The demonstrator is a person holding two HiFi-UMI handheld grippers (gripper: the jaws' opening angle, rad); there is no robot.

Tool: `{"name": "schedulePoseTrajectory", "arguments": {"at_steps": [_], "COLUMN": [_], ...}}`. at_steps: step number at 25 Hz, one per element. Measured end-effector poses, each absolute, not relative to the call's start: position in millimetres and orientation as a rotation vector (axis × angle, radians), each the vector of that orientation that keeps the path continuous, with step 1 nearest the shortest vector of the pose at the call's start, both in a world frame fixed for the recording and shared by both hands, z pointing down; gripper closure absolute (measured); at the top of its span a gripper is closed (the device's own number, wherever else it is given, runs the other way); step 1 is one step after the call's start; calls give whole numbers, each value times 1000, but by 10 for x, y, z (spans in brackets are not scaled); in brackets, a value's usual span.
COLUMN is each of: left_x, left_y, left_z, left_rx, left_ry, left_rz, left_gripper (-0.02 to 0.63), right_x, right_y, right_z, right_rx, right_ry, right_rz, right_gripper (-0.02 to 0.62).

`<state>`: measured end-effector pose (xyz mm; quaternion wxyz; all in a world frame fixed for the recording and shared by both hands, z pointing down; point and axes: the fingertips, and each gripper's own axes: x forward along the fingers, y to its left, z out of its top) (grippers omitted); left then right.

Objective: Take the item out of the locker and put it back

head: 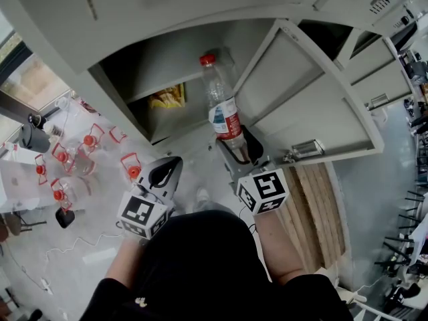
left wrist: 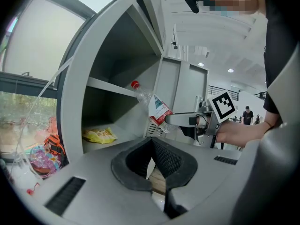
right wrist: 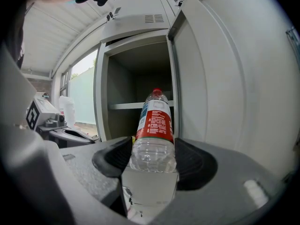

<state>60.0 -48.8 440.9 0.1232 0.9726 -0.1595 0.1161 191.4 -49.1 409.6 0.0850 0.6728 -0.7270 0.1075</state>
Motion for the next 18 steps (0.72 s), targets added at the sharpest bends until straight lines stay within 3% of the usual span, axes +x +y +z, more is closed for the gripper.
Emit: {"name": "schedulePoseTrajectory", "arguments": {"at_steps": [18], "left_x": [626], "left_y": [-506], "left_z": [4394], "left_rx": [2846], "left_ry": [-461], "left_rz": [325], "left_gripper": [592], "right_x": [1931], "right_y": [-519], "right_z": [4043], "right_rx": [2048], "right_ry": [-2186], "right_rz": [291], "right_gripper": [318]}}
